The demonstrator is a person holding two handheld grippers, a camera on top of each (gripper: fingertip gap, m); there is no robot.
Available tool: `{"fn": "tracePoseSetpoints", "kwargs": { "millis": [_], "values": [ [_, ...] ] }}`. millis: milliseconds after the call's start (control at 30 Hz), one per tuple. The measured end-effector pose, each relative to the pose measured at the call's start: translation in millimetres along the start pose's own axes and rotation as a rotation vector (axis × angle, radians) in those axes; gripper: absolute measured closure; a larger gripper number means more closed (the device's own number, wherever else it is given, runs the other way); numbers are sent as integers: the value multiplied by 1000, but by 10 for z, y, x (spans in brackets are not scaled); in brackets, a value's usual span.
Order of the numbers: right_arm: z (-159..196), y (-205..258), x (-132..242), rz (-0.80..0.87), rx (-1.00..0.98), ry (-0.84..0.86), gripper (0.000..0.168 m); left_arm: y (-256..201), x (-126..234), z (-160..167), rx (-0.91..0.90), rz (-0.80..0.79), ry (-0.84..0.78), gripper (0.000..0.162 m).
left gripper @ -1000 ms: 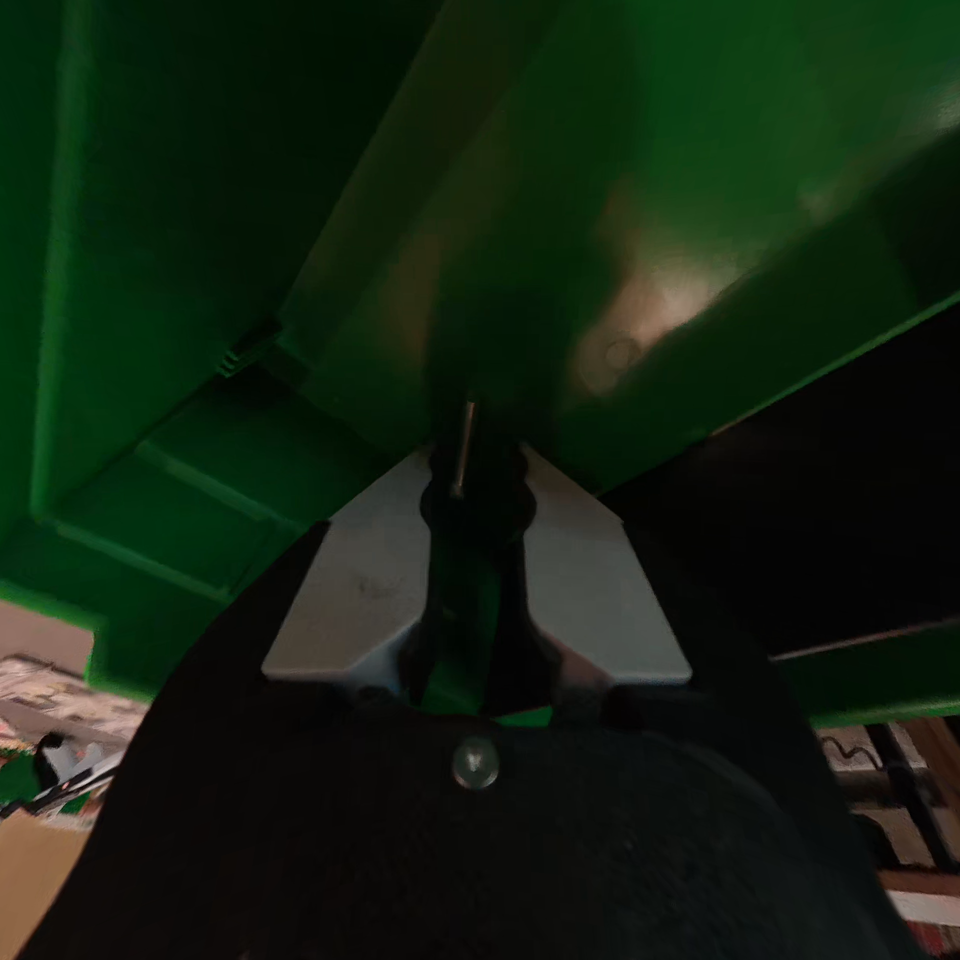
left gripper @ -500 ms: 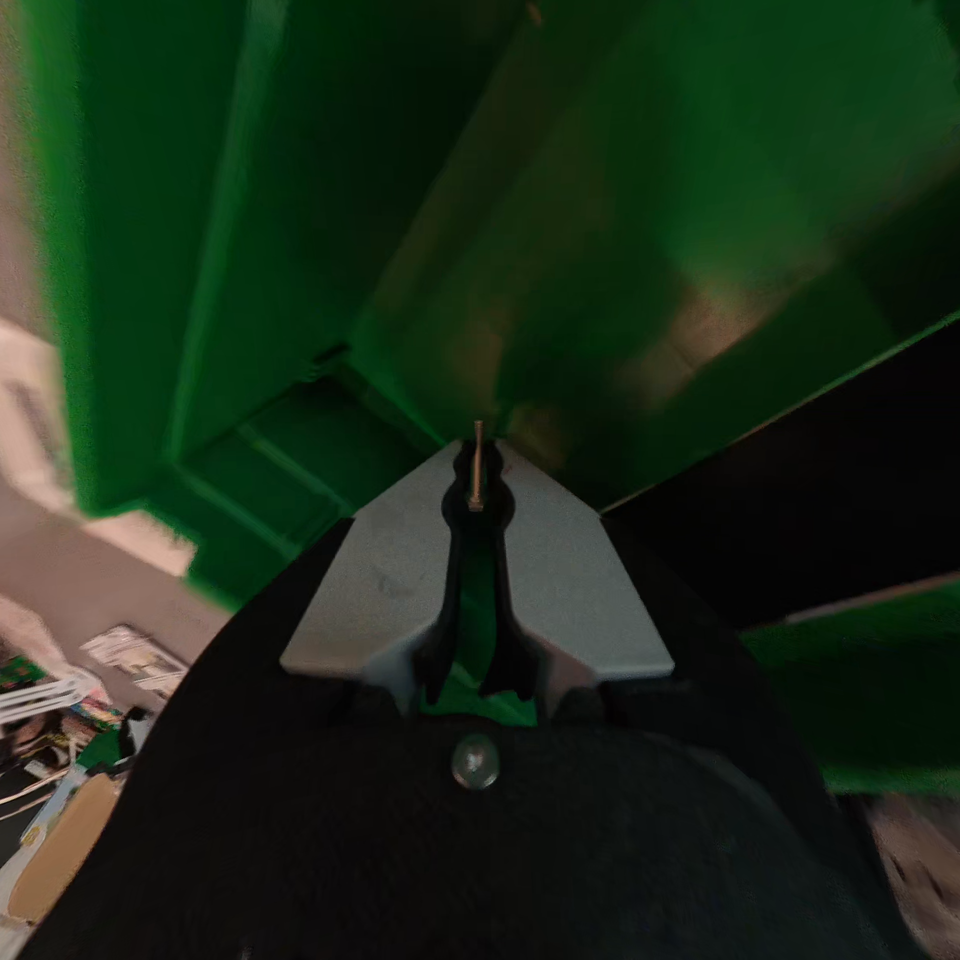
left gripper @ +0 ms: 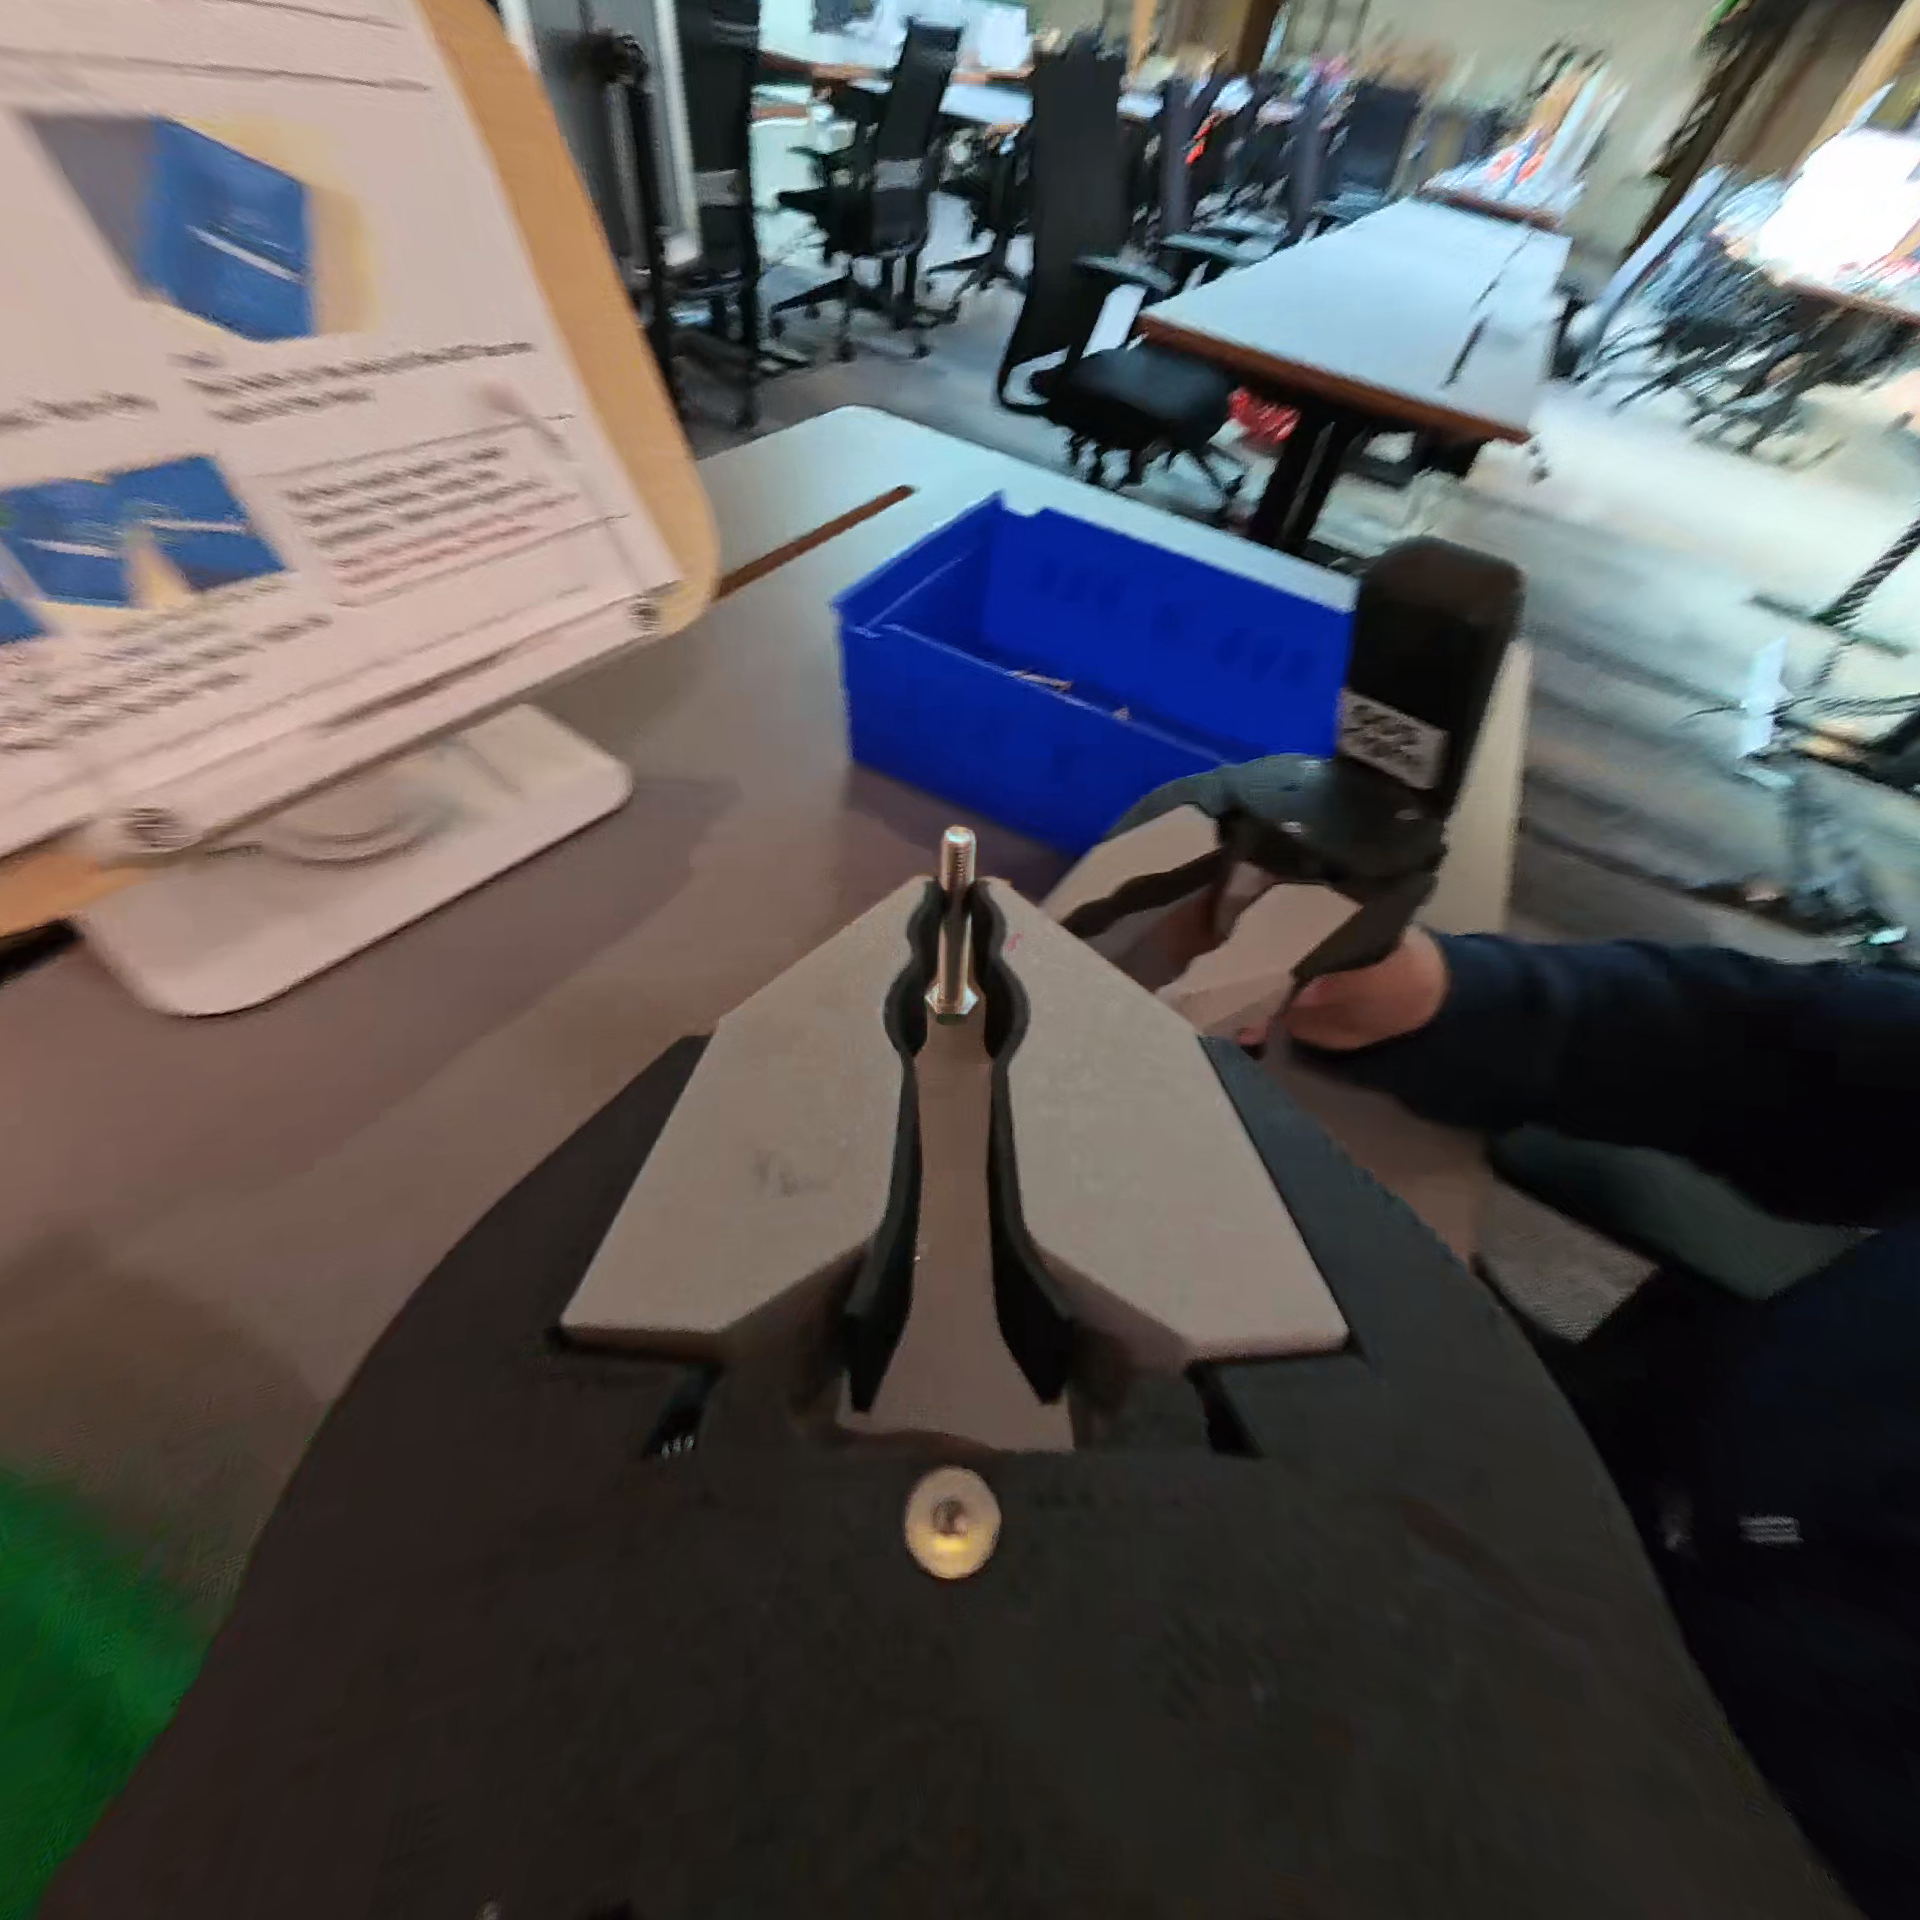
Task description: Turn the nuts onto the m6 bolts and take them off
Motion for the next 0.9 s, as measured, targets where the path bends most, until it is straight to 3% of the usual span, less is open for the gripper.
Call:
{"fn": "tracePoseSetpoints", "kwargs": {
  "millis": [167,333,800,900],
  "values": [
    [-48,2,41,-79,-52,-62,130,-237,-510,370,93,143,-32,159],
    [10,-76,59,-31,-48,-16,165,-173,-698,522,152,190,-57,159],
    [171,-124,-100,-40,-109,102,164,60,-770,785,236,297,-46,158],
    [172,-162,-70,-37,-134,83,158,83,-779,802,187,241,-32,159]
  ]
}}
Point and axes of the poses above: each gripper's, where its closed fingertips meet, x back along the fingers, z out of its underside, y = z × x across the jaws, the point moved 8 cm from there along x, back along the fingers
